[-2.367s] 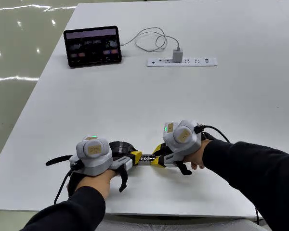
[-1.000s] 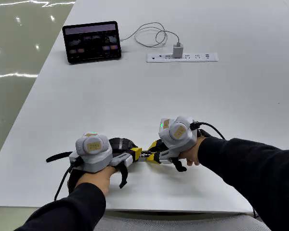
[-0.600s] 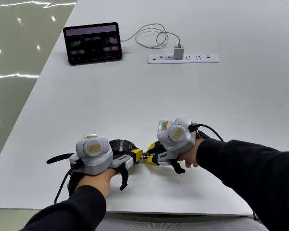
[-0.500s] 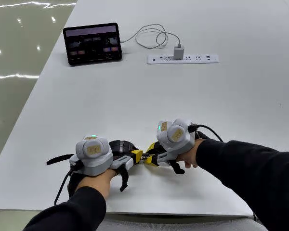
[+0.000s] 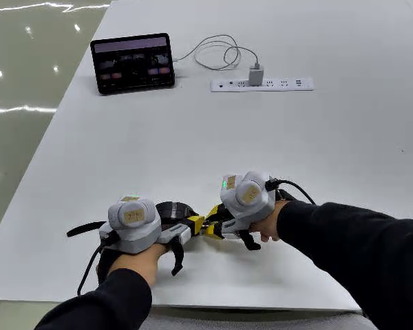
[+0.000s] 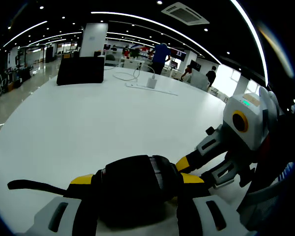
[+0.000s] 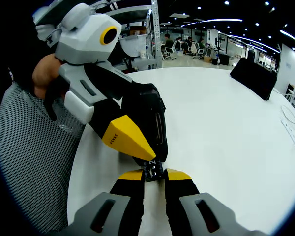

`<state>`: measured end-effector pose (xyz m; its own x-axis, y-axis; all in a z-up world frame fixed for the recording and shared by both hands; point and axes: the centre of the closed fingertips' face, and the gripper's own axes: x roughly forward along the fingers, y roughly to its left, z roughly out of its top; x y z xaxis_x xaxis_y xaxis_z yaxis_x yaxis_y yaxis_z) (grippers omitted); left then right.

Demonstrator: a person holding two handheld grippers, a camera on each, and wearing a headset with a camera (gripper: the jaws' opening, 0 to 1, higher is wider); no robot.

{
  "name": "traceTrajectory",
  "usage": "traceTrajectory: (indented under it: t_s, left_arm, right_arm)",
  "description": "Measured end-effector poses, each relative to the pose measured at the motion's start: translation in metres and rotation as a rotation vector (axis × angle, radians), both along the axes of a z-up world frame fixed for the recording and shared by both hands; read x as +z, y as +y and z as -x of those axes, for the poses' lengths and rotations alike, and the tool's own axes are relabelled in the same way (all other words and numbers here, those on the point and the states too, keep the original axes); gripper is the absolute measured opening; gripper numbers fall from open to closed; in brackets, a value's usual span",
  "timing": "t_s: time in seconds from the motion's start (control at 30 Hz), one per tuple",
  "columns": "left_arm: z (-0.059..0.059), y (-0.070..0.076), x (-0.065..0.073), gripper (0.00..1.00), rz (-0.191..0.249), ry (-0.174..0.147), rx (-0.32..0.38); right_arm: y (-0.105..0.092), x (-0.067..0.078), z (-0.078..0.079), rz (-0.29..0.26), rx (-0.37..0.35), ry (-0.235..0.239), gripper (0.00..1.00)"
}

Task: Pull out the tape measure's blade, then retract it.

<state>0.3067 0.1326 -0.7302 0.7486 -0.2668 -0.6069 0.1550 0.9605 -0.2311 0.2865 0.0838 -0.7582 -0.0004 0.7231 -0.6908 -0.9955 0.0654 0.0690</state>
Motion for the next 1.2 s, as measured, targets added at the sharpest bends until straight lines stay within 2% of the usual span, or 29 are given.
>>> traceTrajectory:
  t_s: [1.2]
  left_arm:
    - [0.0009,-0.0003,0.0003,0.61,0.006,0.002,0.000]
  right_arm:
    - [0.0061,-0.0012,-0.0003,0.022,0.023,-0.002,0.11]
